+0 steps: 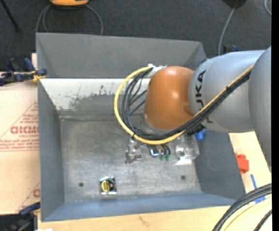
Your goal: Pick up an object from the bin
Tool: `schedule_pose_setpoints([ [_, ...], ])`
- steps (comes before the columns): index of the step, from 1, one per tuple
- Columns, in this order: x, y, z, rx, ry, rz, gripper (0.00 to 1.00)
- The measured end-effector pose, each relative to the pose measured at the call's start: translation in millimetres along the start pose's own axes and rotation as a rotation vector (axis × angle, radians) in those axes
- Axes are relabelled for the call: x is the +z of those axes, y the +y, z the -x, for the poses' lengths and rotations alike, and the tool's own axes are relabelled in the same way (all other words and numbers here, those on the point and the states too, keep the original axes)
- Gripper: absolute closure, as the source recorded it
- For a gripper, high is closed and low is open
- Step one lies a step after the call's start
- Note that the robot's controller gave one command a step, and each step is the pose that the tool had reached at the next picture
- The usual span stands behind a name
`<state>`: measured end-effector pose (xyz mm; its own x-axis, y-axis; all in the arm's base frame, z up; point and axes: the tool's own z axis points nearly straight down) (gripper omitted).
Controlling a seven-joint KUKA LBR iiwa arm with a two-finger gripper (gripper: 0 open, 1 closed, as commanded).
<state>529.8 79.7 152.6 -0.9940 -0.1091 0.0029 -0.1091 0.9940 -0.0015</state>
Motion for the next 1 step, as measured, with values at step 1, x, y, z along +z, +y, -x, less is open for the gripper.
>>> schedule_pose_setpoints([
  [1,-3.1,0.0,1.4,0.001,-0.006,0.001,0.0],
])
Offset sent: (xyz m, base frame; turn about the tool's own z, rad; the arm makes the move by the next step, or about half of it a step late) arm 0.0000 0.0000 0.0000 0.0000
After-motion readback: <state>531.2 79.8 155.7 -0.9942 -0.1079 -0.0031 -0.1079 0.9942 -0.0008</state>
